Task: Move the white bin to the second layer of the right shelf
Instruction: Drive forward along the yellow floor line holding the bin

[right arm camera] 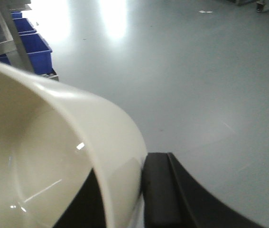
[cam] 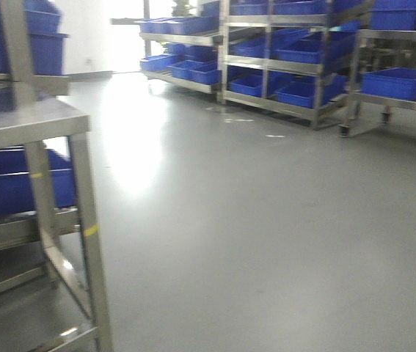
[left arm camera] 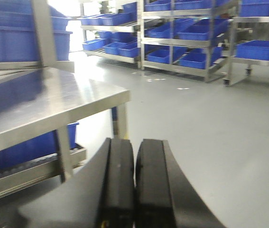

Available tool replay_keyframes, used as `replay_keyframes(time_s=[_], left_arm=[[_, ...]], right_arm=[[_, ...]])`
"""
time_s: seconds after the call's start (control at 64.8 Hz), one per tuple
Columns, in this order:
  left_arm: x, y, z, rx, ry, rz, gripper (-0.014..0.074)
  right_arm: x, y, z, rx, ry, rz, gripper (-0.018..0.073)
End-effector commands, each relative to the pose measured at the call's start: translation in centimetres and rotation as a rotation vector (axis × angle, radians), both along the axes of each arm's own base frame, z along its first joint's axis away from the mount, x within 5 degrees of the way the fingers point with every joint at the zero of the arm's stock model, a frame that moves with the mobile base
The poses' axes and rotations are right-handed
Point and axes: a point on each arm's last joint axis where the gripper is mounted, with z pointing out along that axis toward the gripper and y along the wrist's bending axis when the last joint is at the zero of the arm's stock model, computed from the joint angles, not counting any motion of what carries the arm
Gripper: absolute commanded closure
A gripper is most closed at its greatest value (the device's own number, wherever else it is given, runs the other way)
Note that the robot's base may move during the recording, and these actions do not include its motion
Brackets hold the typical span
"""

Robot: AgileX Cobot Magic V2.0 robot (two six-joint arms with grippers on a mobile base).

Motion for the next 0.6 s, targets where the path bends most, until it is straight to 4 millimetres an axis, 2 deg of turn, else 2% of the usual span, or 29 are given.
replay_keyframes(time_s=[0.0, 0.587], left_arm=[[0.03, 0.03, -0.40, -0.019, -0.059, 0.002, 0.0512], [0.03, 0.03, -0.40, -0.019, -0.059, 0.002, 0.0512]], right_arm=[[0.27, 0.05, 1.81, 0.016, -0.118, 0.001, 0.0508], [0.27, 0.05, 1.81, 0.016, -0.118, 0.001, 0.0508]])
